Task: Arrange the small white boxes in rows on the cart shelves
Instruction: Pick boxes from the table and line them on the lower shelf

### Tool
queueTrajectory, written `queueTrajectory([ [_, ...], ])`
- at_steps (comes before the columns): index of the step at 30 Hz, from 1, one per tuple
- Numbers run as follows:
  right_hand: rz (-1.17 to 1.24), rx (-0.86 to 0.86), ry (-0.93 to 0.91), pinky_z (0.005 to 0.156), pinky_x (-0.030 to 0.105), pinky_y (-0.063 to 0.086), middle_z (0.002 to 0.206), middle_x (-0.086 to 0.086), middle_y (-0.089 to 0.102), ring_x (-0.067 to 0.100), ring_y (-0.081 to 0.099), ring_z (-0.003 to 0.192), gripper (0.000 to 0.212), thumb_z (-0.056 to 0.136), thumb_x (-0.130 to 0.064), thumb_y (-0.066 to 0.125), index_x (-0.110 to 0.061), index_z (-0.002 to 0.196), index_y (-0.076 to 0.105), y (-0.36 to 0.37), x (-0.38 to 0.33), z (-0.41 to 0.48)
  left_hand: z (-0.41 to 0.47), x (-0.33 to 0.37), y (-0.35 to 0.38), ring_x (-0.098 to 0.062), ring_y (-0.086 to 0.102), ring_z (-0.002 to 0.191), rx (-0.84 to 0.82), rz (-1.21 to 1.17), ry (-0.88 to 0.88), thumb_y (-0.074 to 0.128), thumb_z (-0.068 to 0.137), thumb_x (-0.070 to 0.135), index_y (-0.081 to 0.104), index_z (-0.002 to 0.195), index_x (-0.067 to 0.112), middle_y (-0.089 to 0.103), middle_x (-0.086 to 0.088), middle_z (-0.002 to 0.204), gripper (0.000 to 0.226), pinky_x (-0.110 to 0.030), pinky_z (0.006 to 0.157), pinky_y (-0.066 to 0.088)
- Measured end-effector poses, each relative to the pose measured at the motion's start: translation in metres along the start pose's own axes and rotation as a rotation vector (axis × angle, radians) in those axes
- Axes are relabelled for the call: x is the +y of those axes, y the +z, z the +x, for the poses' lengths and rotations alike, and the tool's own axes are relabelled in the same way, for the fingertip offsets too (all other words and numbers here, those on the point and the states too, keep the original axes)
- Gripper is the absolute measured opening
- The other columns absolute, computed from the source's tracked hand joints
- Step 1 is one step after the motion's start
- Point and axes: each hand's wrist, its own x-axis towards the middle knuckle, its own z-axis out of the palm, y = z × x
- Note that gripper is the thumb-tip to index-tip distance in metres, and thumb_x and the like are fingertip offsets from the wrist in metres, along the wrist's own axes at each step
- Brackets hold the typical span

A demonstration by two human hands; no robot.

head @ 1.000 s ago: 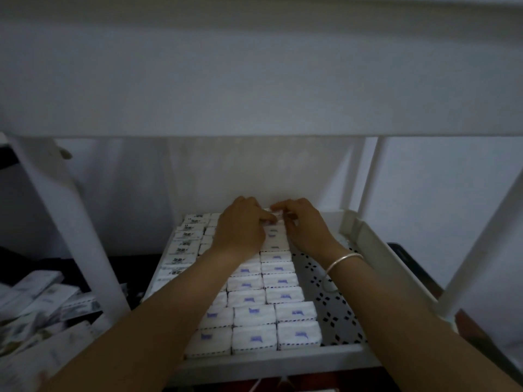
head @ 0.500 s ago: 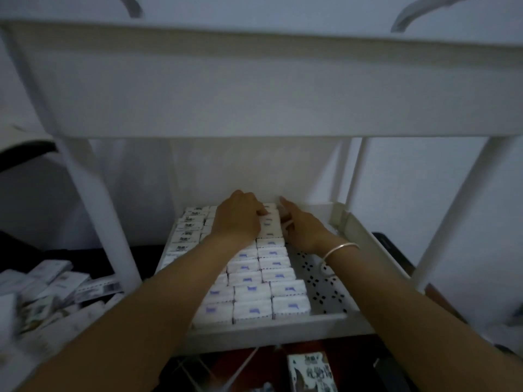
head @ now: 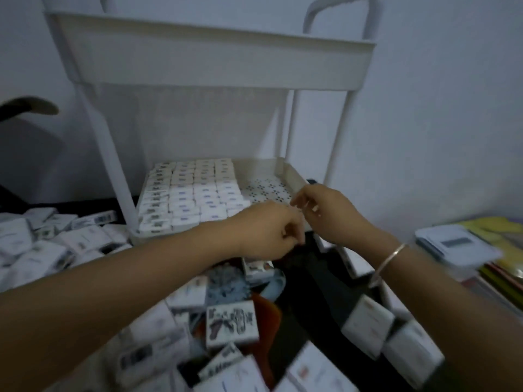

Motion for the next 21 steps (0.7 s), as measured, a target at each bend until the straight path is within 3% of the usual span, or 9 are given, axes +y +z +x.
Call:
queueTrajectory([
  [2,-0.034,-0.01,0.044,0.073,0.024,0.043,0.093,-0.005,0.058,0.016,0.059,0.083,0.024,0.085,-0.003,0.053,-0.019,0.097,0.066,-0.009,0.008,-0.037,-0.007,0.026,0.016,0.008,0.048,0.078,-0.132,-0.016,0.087,0.061,0.091,0.019,0.069,0.106,0.022,0.069,0.009,0.105,0.018,-0.003,0.072,0.042],
  [5,-0.112,-0.059,0.136,0.079,0.035,0.049,0.1,0.0,0.061,0.018,0.059,0.088,0.018,0.09,-0.009,0.055,-0.021,0.099,0.066,-0.021,0.02,-0.08,-0.009,0.055,0.037,0.002,0.053,0.082,-0.209,-0.004,0.143,0.063,0.092,0.028,0.063,0.115,0.024,0.065,0.008,0.115,0.024,-0.014,0.074,0.045],
  [9,-0.232,-0.067,0.279,0.08,0.035,0.048,0.104,0.001,0.06,0.019,0.058,0.09,0.02,0.095,-0.014,0.049,-0.024,0.1,0.065,-0.041,0.029,-0.123,0.002,0.081,0.062,-0.014,0.055,0.111,-0.162,0.044,0.188,0.059,0.093,0.029,0.058,0.129,0.022,0.058,0.001,0.127,0.036,-0.033,0.092,0.048],
  [13,-0.306,-0.019,0.315,0.074,0.031,0.047,0.103,-0.001,0.06,0.016,0.057,0.084,0.018,0.094,-0.014,0.051,-0.027,0.097,0.062,-0.047,0.022,-0.155,0.017,0.087,0.079,-0.02,0.053,0.118,-0.258,0.011,0.167,0.051,0.095,0.017,0.054,0.134,0.018,0.055,-0.004,0.133,0.04,-0.041,0.098,0.045],
  [15,-0.354,-0.008,0.309,0.069,0.027,0.044,0.102,-0.002,0.06,0.013,0.054,0.08,0.014,0.093,-0.017,0.053,-0.027,0.098,0.06,-0.042,0.017,-0.169,0.02,0.085,0.083,-0.02,0.051,0.122,-0.315,0.031,0.146,0.055,0.093,0.02,0.048,0.139,0.017,0.052,-0.004,0.136,0.047,-0.04,0.102,0.043],
  [18,-0.434,-0.02,0.409,0.074,0.026,0.05,0.107,-0.003,0.059,0.012,0.056,0.087,0.016,0.092,-0.027,0.056,-0.027,0.108,0.056,-0.037,0.013,-0.182,0.02,0.078,0.086,-0.016,0.045,0.129,-0.341,0.034,0.102,0.063,0.091,0.027,0.042,0.144,0.021,0.047,0.001,0.143,0.057,-0.032,0.106,0.039],
  [21,-0.519,-0.016,0.537,0.068,0.026,0.049,0.105,-0.001,0.059,0.013,0.057,0.088,0.032,0.094,-0.049,0.047,-0.022,0.11,0.056,-0.04,0.016,-0.192,0.019,0.072,0.083,-0.015,0.046,0.124,-0.288,0.088,0.076,0.068,0.087,0.039,0.041,0.145,0.023,0.045,0.001,0.14,0.066,-0.023,0.096,0.035],
])
